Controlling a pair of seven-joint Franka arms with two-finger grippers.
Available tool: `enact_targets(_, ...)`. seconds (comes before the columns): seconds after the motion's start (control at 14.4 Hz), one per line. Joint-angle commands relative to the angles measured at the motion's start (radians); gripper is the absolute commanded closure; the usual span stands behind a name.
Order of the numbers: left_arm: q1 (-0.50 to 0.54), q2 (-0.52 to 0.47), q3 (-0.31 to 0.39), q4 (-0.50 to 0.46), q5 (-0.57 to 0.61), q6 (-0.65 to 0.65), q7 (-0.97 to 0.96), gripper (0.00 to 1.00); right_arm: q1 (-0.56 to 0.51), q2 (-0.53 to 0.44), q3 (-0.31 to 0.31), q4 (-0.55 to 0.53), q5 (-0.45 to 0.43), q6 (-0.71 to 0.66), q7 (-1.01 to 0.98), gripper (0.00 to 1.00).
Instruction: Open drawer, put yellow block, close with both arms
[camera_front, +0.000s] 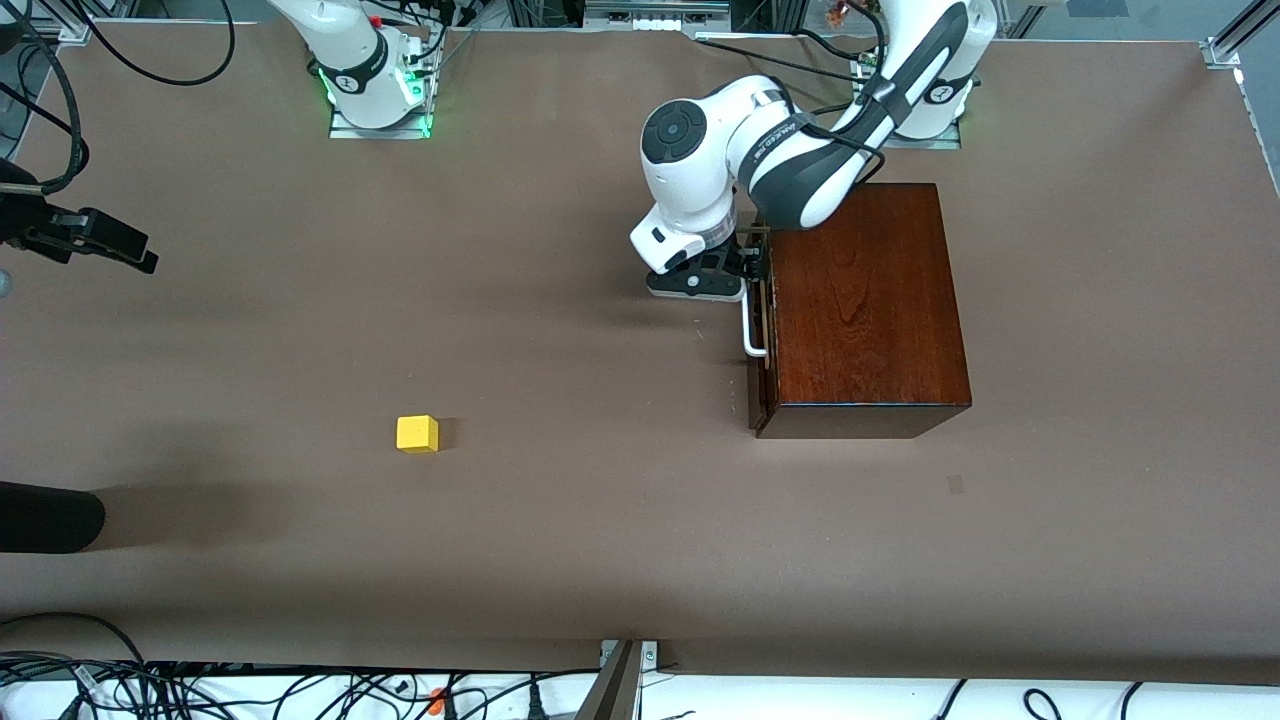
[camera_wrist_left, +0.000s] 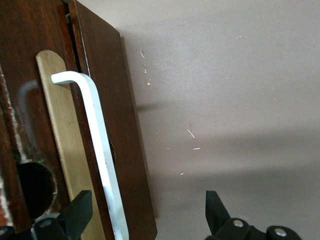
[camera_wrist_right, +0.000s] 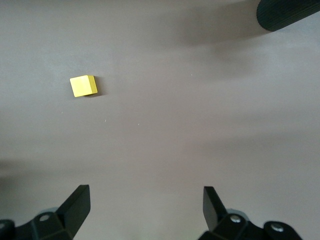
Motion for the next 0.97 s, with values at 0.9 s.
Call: enact_targets(0.9, -0.037, 0.103, -0.005, 0.022, 0.124, 0.115, -0.187, 0.00, -0.010, -0.020, 0.003, -0.008, 0.026, 0.001, 0.008, 0.00)
